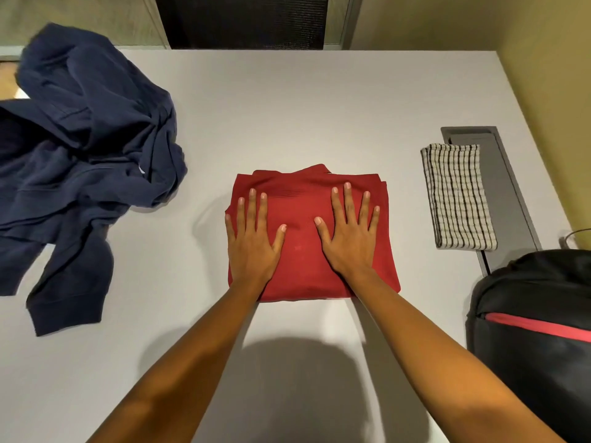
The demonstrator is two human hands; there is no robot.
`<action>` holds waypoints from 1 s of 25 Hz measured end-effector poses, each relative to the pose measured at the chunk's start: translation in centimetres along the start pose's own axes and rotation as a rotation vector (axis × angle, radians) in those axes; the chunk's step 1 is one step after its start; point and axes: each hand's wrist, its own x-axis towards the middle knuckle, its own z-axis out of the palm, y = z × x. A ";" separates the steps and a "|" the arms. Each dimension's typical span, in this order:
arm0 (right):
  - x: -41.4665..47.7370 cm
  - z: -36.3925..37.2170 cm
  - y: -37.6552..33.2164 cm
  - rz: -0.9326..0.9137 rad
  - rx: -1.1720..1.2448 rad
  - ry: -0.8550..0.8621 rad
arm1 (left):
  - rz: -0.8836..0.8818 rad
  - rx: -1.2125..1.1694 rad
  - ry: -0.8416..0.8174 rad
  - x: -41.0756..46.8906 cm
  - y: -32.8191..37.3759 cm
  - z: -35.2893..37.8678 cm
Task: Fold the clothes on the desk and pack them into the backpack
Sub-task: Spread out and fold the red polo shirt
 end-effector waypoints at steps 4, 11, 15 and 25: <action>-1.1 -0.3 -0.2 0.213 0.049 -0.018 | -0.079 -0.073 -0.012 -1.9 -0.8 -0.3; -7.4 -1.1 -1.9 0.086 0.016 0.040 | -0.070 -0.039 -0.034 -7.4 -2.1 -0.7; -12.9 -0.9 -5.4 -0.049 0.079 -0.010 | -0.097 -0.004 -0.041 -11.8 -2.6 -1.4; -16.2 -2.2 0.8 -0.621 -0.144 -0.141 | -0.130 0.015 -0.046 -18.7 -0.6 -4.8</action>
